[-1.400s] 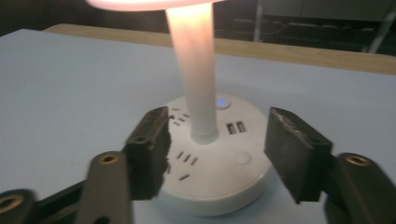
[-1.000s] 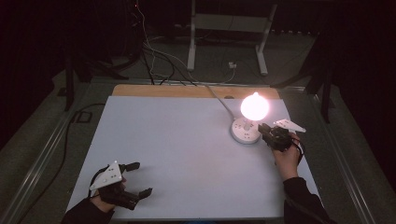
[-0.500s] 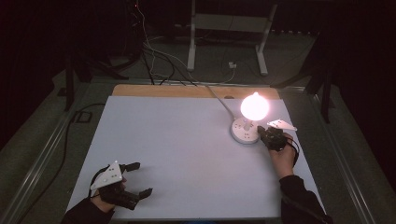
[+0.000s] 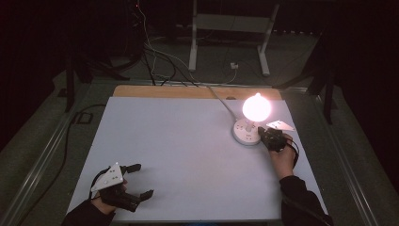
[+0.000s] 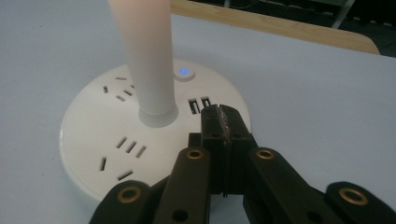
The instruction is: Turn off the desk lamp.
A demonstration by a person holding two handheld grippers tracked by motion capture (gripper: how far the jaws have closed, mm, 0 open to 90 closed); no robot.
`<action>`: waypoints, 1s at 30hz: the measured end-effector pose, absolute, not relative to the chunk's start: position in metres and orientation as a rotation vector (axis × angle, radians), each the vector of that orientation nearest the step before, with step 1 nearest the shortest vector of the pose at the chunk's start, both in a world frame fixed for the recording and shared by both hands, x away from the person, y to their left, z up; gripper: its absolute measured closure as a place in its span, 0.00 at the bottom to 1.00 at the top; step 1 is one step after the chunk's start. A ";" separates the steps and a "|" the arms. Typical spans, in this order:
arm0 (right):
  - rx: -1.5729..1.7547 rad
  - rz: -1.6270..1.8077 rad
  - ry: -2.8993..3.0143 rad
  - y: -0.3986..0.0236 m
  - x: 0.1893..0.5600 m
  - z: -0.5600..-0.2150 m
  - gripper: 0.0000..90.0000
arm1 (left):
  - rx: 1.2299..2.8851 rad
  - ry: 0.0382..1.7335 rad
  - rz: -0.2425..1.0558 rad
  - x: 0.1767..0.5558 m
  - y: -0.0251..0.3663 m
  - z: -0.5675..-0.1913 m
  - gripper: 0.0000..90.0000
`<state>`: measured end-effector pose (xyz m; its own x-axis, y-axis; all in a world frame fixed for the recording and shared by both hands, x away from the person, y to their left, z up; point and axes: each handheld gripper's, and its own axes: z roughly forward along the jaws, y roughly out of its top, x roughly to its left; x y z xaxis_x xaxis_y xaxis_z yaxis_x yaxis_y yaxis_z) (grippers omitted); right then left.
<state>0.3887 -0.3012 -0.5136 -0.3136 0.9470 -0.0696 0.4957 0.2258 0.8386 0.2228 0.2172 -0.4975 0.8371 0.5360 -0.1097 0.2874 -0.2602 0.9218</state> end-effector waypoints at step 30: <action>1.328 1.044 1.803 -0.309 0.380 -0.487 1.00 | 1.863 0.619 0.268 0.223 0.217 -0.498 0.00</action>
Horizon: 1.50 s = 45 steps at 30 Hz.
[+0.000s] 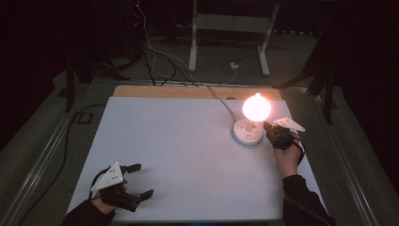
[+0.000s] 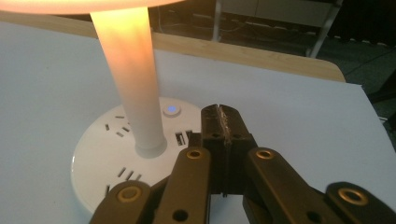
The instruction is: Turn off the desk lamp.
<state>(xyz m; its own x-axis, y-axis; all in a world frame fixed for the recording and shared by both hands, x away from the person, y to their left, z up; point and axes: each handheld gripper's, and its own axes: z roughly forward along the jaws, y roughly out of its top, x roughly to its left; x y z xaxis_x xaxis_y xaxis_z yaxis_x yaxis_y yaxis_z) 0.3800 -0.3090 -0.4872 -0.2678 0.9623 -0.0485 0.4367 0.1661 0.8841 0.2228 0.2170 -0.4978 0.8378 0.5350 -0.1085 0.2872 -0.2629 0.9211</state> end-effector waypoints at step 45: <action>1.338 0.972 1.903 -0.297 0.387 -0.513 1.00 | 1.863 0.620 0.265 0.223 0.217 -0.498 0.00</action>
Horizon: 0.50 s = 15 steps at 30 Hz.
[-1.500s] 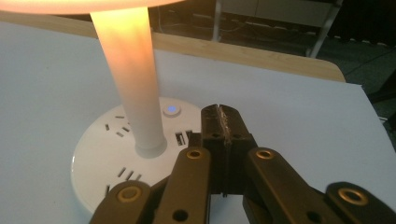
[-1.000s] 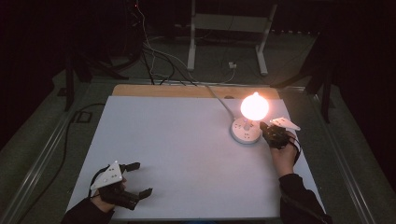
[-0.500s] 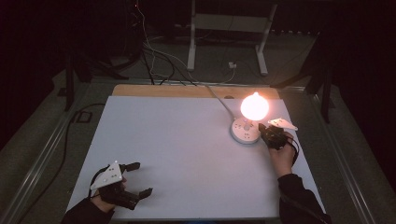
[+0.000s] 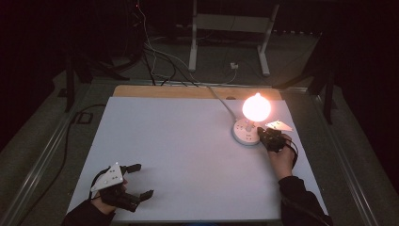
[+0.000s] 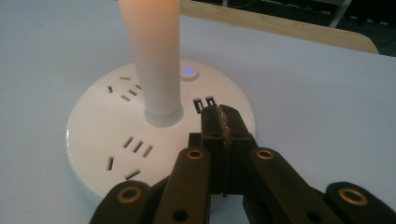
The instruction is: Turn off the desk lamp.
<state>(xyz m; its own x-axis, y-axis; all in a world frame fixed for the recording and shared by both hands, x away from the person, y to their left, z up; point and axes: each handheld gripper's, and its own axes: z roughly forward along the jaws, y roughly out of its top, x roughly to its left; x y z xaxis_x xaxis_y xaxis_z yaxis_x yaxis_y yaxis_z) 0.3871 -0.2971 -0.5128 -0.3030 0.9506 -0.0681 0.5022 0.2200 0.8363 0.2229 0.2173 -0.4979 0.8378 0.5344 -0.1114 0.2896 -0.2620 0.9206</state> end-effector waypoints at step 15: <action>1.318 0.983 1.905 -0.299 0.386 -0.515 1.00 | 1.864 0.616 0.260 0.223 0.217 -0.498 0.00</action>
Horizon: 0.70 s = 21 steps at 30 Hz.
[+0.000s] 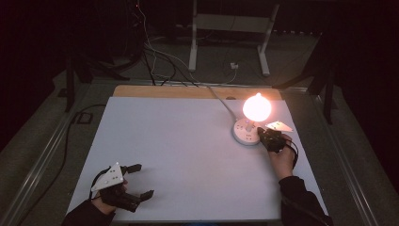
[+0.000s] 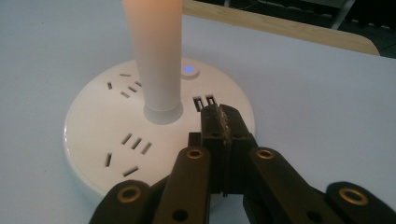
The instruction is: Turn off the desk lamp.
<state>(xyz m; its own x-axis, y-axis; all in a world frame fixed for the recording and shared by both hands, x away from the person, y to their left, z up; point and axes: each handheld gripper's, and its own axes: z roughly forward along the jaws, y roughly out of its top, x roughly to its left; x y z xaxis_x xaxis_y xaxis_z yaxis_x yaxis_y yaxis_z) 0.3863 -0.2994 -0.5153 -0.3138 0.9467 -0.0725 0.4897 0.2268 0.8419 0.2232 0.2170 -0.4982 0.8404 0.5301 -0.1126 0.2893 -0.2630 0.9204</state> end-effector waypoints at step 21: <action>1.328 1.080 1.811 -0.305 0.380 -0.482 1.00 | 1.868 0.618 0.264 0.223 0.217 -0.498 0.00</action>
<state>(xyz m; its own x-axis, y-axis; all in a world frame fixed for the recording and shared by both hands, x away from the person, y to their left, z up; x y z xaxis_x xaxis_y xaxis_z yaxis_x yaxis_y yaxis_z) 0.3798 -0.3046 -0.4822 -0.2859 0.9579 -0.0248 0.4339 0.1524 0.8880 0.2231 0.2169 -0.4982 0.8390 0.5330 -0.1093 0.2894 -0.2671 0.9192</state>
